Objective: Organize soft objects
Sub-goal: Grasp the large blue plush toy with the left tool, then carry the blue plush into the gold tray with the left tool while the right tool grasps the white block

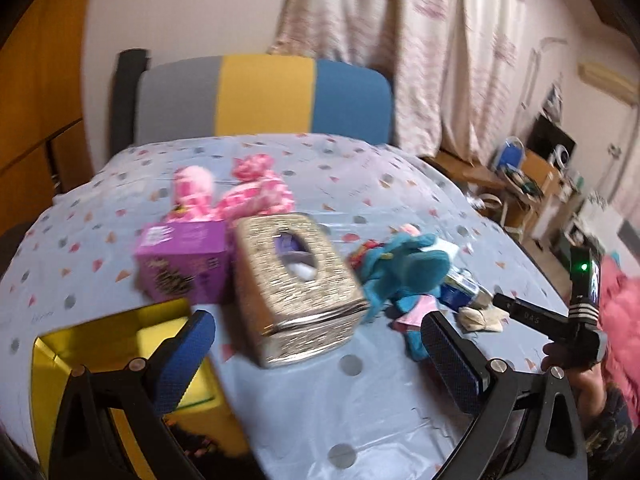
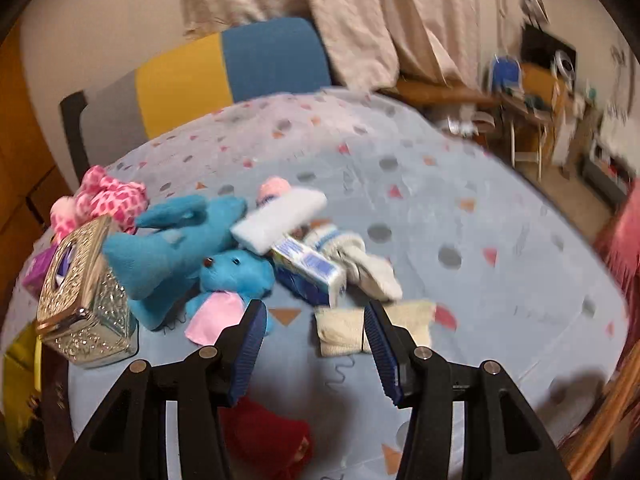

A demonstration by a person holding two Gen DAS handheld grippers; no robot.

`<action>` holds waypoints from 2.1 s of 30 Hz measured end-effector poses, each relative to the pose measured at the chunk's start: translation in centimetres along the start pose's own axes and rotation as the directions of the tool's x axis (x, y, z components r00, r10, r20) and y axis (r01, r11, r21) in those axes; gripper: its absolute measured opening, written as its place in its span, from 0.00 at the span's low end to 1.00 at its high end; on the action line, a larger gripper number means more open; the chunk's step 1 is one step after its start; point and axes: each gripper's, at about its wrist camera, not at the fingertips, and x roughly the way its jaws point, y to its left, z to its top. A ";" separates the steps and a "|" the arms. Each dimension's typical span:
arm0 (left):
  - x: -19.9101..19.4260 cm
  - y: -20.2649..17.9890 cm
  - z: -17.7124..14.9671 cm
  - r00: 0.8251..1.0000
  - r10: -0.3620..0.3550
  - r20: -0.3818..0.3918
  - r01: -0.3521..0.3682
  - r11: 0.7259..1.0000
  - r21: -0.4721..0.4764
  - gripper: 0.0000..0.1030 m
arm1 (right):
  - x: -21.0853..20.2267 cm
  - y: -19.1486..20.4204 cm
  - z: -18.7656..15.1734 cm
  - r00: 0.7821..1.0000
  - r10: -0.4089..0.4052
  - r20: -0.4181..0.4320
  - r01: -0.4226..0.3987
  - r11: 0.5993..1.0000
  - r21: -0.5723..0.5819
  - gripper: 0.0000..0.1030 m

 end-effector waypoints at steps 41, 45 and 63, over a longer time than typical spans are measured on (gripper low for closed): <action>14.4 -11.3 5.8 0.981 -0.123 -0.147 0.146 0.976 0.160 0.42 | 0.9 -2.8 0.0 0.982 0.186 -0.039 -0.176 0.966 0.191 0.50; 11.3 -11.3 6.5 0.984 -0.162 -0.076 0.172 0.975 0.142 0.42 | 0.9 -3.2 0.0 0.984 0.177 -0.033 -0.166 0.964 0.210 0.50; -2.5 -3.2 4.7 0.986 -0.138 0.096 0.135 0.990 0.039 0.37 | 1.5 -5.1 1.1 0.981 0.189 -0.041 -0.168 0.937 0.305 0.50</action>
